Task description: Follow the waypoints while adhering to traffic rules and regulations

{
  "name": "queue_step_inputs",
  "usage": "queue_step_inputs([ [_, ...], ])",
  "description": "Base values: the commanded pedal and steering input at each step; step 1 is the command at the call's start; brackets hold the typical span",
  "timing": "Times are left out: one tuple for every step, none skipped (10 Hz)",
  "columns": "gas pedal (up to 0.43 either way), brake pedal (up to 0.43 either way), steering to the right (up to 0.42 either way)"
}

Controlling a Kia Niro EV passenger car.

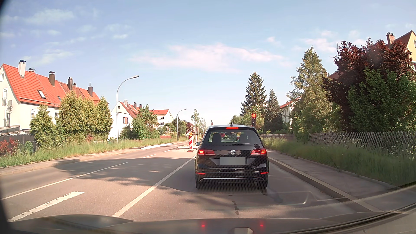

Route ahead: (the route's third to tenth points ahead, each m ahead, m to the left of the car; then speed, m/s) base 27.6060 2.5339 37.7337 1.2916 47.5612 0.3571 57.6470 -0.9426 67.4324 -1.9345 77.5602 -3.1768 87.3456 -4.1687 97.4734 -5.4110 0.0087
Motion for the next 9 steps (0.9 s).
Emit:
queue_step_inputs([
  [0.0,0.238,-0.021],
  [0.0,0.238,-0.021],
  [0.0,0.238,-0.021],
  [0.0,0.244,-0.021],
  [0.0,0.238,-0.021],
  [0.0,0.244,-0.021],
  [0.0,0.238,-0.021],
  [0.0,0.238,-0.021],
  [0.0,0.238,-0.021],
])
